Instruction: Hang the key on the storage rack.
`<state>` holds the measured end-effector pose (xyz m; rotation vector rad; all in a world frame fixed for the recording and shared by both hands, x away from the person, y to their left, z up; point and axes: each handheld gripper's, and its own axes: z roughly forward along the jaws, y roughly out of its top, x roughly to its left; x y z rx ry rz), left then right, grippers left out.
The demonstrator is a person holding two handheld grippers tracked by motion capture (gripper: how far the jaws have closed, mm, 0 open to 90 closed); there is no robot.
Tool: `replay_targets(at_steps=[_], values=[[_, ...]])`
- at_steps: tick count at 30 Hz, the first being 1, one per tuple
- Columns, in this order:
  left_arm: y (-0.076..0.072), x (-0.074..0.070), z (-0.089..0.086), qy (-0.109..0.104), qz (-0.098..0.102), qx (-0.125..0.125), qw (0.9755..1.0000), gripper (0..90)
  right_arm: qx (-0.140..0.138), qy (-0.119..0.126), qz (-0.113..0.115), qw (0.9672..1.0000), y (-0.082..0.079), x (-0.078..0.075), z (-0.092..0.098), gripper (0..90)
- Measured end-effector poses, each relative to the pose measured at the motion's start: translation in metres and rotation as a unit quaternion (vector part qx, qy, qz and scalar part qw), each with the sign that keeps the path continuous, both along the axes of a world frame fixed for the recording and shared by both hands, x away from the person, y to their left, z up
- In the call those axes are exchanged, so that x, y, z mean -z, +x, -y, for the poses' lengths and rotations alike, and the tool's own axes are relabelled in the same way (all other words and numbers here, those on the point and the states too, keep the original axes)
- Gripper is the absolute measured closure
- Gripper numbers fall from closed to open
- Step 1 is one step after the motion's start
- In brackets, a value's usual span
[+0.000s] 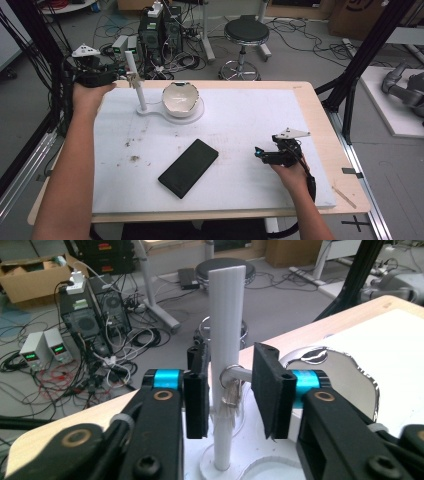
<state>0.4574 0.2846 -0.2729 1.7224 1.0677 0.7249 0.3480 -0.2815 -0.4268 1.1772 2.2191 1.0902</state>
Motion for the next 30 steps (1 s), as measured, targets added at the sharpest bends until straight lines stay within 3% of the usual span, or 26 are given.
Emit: replay_targets(at_steps=[5,7,12,14,22,28,30], values=[[-0.007,0.001,-0.001,-0.004,-0.005,0.003,1.0000,55.8,0.000,0.000,0.002,1.0000,0.000,0.000,0.000,16.0],[-0.013,0.004,-0.001,-0.001,-0.009,0.016,0.9998,55.1,-0.001,0.001,0.001,1.0000,0.001,0.000,0.000,16.0],[-0.030,0.016,0.000,-0.003,-0.020,0.036,0.9991,43.4,0.006,0.007,-0.004,0.9999,0.002,0.001,0.002,15.9],[-0.038,0.024,0.002,-0.009,-0.022,0.043,0.9988,38.2,0.007,0.010,-0.006,0.9999,0.003,0.001,0.002,16.0],[-0.063,0.061,0.019,0.006,-0.041,0.073,0.9965,31.3,0.002,0.016,-0.005,0.9999,0.002,0.000,0.000,15.9],[-0.087,0.075,0.026,0.029,-0.021,0.082,0.9960,29.5,0.000,0.023,0.000,0.9997,0.004,-0.001,0.002,15.9],[-0.093,0.082,0.026,0.024,-0.021,0.089,0.9956,29.5,0.002,0.024,0.000,0.9997,0.004,-0.001,0.003,15.9]])
